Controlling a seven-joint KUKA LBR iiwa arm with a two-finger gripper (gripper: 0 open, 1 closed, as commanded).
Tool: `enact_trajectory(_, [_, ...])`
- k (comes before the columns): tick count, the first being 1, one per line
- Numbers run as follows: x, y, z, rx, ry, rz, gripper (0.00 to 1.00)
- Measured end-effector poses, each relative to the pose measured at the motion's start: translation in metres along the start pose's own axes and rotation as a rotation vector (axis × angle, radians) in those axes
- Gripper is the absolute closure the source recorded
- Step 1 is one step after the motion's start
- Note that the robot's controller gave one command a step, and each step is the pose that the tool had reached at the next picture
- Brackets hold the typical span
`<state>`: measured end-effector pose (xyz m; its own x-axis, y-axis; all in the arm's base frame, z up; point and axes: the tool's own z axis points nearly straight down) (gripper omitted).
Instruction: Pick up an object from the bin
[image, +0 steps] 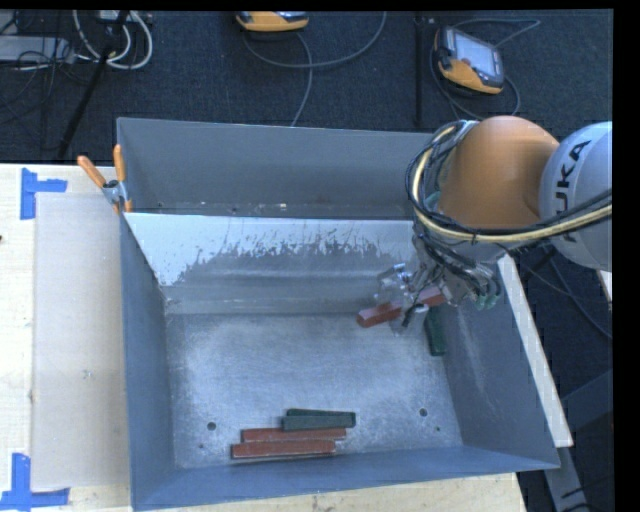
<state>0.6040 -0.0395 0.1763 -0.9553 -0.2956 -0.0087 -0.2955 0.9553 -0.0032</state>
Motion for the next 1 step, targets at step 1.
enact_trajectory(1, [-0.0106, 0.0026, -0.0963, 0.0, -0.002, -0.02, 1.0])
